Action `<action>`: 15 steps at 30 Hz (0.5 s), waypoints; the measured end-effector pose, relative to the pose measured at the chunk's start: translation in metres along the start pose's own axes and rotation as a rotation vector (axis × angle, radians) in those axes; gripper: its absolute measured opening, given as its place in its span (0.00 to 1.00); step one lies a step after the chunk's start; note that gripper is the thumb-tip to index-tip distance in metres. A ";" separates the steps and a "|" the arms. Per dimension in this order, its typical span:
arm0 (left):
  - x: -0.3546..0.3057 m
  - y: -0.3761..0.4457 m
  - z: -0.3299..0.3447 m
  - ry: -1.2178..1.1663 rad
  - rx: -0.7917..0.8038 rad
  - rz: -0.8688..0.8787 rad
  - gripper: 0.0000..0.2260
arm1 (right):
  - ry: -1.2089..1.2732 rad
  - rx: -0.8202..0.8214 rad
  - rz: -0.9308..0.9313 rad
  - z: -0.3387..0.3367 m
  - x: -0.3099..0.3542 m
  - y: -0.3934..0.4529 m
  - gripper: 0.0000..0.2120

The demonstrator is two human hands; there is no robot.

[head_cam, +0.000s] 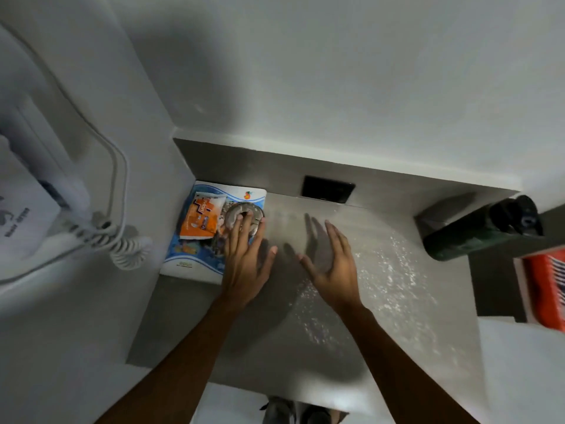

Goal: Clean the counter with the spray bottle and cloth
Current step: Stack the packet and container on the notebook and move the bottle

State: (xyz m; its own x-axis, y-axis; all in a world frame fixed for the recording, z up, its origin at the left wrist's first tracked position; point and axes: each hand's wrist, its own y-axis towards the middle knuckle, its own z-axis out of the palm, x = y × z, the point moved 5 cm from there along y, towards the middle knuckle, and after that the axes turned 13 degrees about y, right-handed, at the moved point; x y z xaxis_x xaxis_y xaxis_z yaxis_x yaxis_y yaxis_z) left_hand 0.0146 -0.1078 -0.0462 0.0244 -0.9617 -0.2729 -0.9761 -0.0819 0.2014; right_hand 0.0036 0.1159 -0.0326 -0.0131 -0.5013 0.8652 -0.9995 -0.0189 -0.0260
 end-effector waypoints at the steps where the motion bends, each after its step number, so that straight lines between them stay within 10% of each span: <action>1: -0.010 -0.008 0.003 -0.006 0.013 0.020 0.32 | 0.036 -0.051 0.027 -0.019 -0.007 -0.007 0.45; 7: -0.040 -0.055 0.031 -0.049 0.124 0.081 0.36 | 0.567 -0.489 0.343 -0.123 -0.067 -0.053 0.32; 15: -0.027 -0.125 0.049 0.029 0.204 0.150 0.37 | 0.546 -0.683 0.410 -0.225 -0.109 -0.033 0.61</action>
State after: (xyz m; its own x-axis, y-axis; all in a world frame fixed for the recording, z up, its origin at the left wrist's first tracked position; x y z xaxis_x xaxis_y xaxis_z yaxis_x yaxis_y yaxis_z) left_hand 0.1253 -0.0587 -0.1098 -0.1203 -0.9665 -0.2269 -0.9926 0.1136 0.0427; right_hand 0.0309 0.3659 -0.0130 -0.2048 0.1177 0.9717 -0.7135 0.6617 -0.2305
